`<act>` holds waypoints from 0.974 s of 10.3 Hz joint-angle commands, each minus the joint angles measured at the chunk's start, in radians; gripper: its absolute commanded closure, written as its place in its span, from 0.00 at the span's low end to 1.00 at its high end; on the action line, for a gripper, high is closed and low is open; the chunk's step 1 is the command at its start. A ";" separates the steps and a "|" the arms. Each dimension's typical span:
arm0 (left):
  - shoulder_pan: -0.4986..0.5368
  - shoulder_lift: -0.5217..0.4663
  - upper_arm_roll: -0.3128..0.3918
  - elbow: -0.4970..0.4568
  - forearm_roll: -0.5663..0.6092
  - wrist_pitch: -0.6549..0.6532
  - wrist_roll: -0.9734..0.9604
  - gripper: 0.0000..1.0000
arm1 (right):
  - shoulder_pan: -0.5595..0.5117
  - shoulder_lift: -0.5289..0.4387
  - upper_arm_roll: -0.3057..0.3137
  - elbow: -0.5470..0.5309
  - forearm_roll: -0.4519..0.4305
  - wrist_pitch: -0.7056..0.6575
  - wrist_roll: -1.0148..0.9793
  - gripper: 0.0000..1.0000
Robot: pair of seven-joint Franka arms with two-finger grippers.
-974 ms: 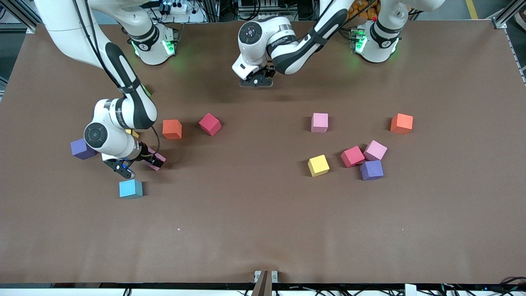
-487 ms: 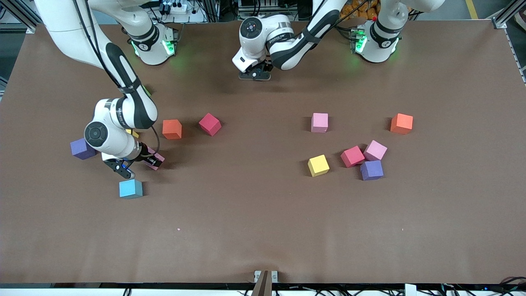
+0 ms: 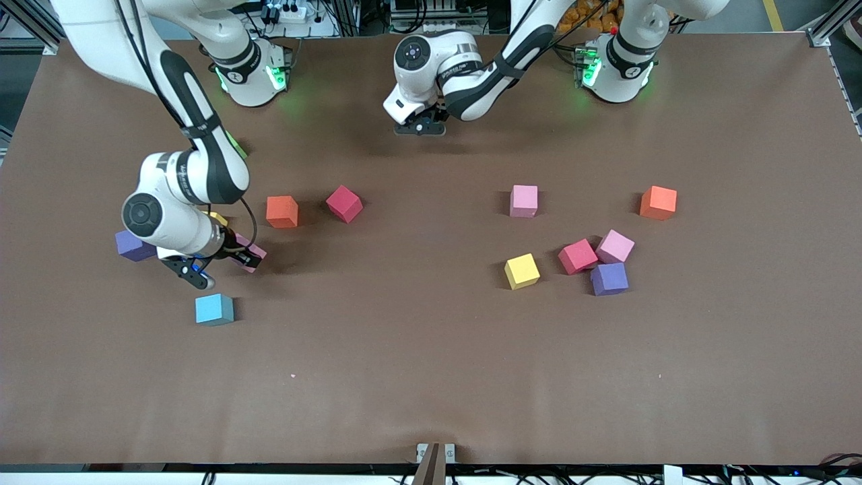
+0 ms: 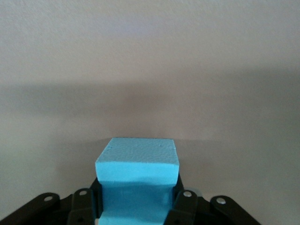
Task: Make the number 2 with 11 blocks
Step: 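Carry the cyan block to the open table area and release it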
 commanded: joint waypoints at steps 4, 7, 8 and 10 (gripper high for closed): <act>0.004 0.000 0.031 0.003 0.049 0.012 -0.026 1.00 | 0.011 -0.033 -0.004 -0.014 0.002 -0.017 0.036 0.64; 0.004 -0.003 0.032 0.001 0.057 0.012 -0.026 0.97 | 0.011 -0.035 -0.004 -0.014 0.002 -0.017 0.036 0.63; 0.005 -0.012 0.032 0.000 0.071 0.012 -0.026 0.10 | 0.011 -0.035 -0.004 -0.014 0.002 -0.017 0.036 0.63; 0.008 -0.081 0.028 0.001 0.077 -0.009 -0.078 0.00 | 0.011 -0.035 -0.004 -0.014 0.002 -0.015 0.036 0.62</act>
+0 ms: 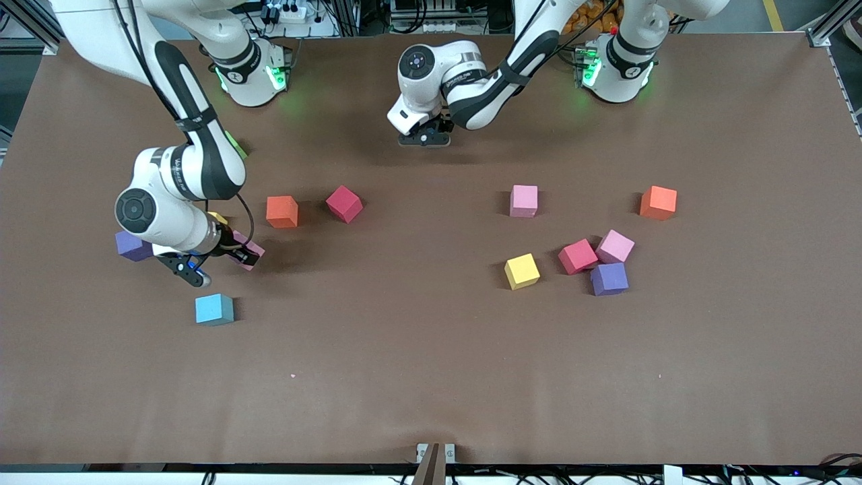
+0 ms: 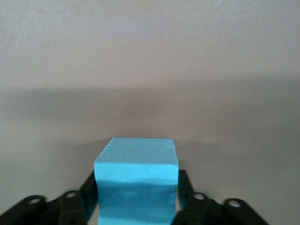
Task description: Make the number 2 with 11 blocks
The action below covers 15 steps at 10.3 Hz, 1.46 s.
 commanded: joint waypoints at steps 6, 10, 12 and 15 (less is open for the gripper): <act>0.181 -0.331 -0.017 -0.014 -0.087 -0.155 -0.041 0.00 | 0.111 -0.026 -0.004 -0.011 0.001 -0.007 0.271 0.62; 0.388 -0.314 -0.015 -0.020 -0.087 -0.216 0.190 0.00 | 0.251 -0.123 -0.004 -0.021 0.001 -0.130 0.541 0.62; 0.486 -0.304 -0.014 -0.020 -0.087 -0.243 0.333 0.00 | 0.315 -0.227 -0.004 -0.101 0.001 -0.166 0.630 0.62; 0.576 -0.250 -0.011 -0.012 -0.073 -0.237 0.436 0.00 | 0.492 -0.244 -0.002 -0.135 0.002 -0.148 0.993 0.63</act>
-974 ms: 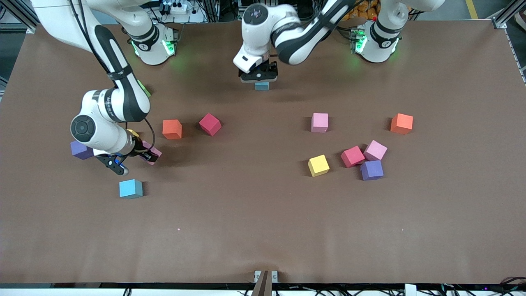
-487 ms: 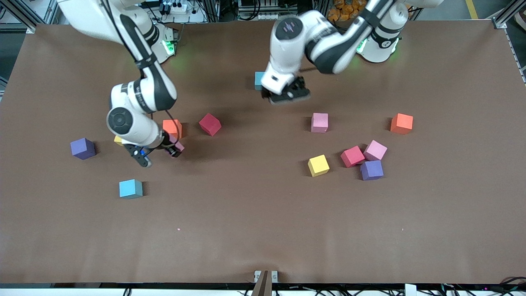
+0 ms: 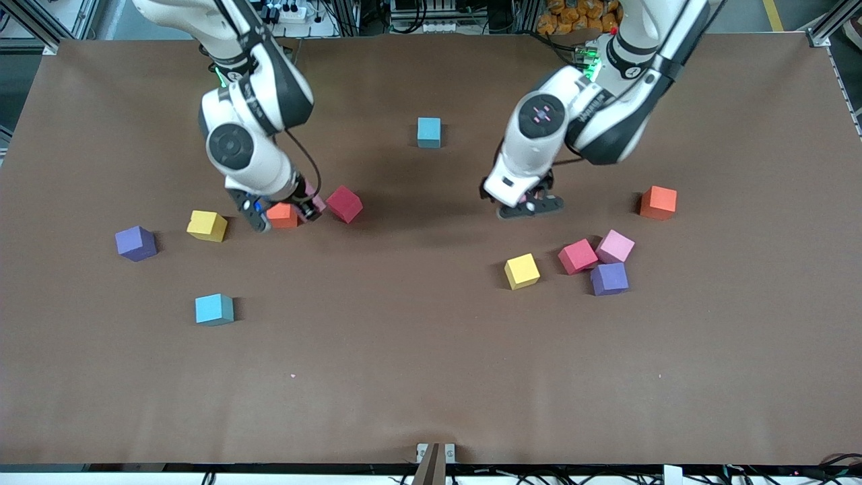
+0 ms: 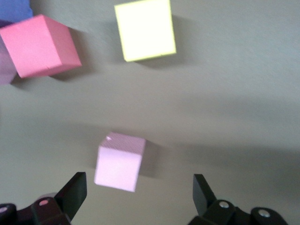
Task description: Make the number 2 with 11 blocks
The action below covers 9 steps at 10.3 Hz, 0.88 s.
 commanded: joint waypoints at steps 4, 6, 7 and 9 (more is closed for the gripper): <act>0.025 0.115 -0.009 0.003 0.006 0.010 0.021 0.00 | 0.222 -0.005 -0.005 -0.079 0.085 0.045 0.383 0.63; 0.031 0.115 -0.009 -0.019 0.007 0.018 0.021 0.00 | 0.268 -0.012 -0.005 -0.125 0.153 0.104 0.401 0.63; 0.031 0.107 -0.009 -0.037 0.009 0.025 0.028 0.00 | 0.301 -0.006 -0.005 -0.151 0.181 0.179 0.441 0.63; 0.028 0.112 -0.009 -0.051 0.012 0.036 0.050 0.00 | 0.361 0.018 -0.005 -0.172 0.234 0.246 0.488 0.63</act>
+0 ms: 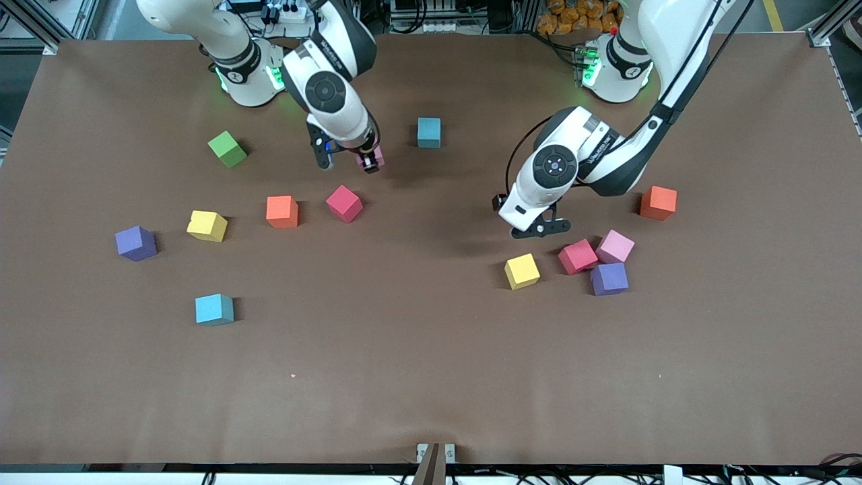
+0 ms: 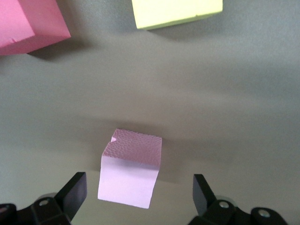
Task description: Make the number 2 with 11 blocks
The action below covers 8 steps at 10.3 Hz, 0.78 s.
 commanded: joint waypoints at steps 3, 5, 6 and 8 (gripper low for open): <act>0.008 -0.020 -0.007 -0.109 0.036 0.100 0.019 0.00 | 0.125 0.062 -0.008 -0.026 0.084 0.095 0.118 0.63; 0.011 -0.025 -0.007 -0.124 0.052 0.100 0.020 0.00 | 0.168 0.118 -0.008 -0.026 0.101 0.160 0.158 0.63; 0.016 -0.026 -0.007 -0.133 0.077 0.100 0.019 0.00 | 0.188 0.138 -0.008 -0.024 0.141 0.183 0.160 0.63; 0.028 -0.020 -0.007 -0.133 0.085 0.102 0.020 0.00 | 0.216 0.162 -0.008 -0.024 0.194 0.217 0.160 0.63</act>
